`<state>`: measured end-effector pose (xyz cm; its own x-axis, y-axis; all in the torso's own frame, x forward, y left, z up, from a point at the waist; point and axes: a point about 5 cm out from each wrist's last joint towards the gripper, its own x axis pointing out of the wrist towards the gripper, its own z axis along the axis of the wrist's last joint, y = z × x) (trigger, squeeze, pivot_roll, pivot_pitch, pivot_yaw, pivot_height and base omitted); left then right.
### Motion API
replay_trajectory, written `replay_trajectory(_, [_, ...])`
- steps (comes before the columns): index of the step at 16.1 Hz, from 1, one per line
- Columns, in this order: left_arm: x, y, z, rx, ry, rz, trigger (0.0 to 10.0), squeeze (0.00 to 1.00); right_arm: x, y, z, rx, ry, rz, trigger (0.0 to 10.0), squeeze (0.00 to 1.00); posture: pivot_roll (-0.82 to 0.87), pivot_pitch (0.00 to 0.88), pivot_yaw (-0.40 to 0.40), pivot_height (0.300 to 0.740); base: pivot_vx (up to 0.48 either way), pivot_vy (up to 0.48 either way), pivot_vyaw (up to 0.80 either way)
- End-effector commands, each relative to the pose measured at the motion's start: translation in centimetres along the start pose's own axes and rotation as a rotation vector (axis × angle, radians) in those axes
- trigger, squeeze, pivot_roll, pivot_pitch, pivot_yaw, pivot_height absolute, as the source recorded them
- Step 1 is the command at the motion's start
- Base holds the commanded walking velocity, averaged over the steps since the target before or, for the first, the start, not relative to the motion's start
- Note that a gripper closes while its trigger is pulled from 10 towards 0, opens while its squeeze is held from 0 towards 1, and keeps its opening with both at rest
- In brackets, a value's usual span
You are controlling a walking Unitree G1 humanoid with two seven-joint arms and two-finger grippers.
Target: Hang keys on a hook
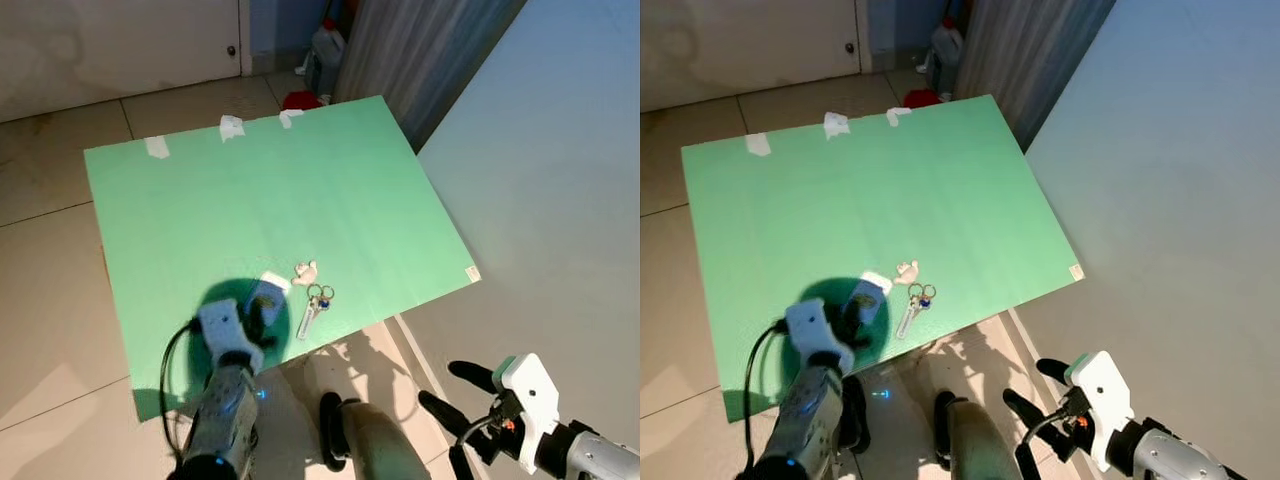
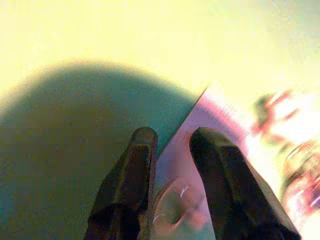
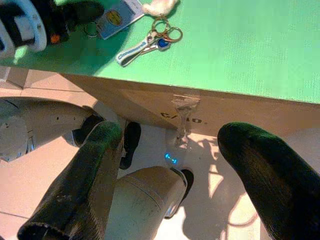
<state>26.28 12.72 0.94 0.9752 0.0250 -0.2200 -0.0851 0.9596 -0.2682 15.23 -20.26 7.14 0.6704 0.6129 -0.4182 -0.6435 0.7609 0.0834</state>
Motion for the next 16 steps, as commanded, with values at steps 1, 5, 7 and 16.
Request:
replay_trajectory(1, [-1.3, -4.9, -1.7, -0.131, 0.052, -0.081, 0.0, 0.00, -0.2, 0.0, -0.8, 0.025, 0.031, -0.012, 10.0, 0.00, -0.39, 0.316, -0.158, 0.740, 0.000, 0.000, 0.00])
replay_trajectory(5, [-1.4, -6.5, 1.8, -0.155, -0.058, -0.169, 0.0, 0.00, 1.0, 0.1, -1.0, 0.037, 0.011, -0.009, 10.0, 0.00, -0.35, 0.291, -0.134, 0.740, 0.000, 0.000, 0.00])
replay_trajectory(7, [-1.7, -7.2, 2.9, -0.155, -0.087, -0.204, 0.0, 0.00, 1.6, 0.2, -0.9, 0.040, 0.002, -0.007, 10.0, 0.00, -0.34, 0.278, -0.126, 0.740, 0.000, 0.000, 0.00])
replay_trajectory(16, [-3.0, -5.9, -1.3, 0.189, 0.081, -0.122, 10.0, 1.00, 1.7, -0.5, -1.0, 0.030, -0.005, -0.013, 10.0, 0.00, -0.35, 0.273, -0.132, 0.740, 0.000, 0.000, 0.00])
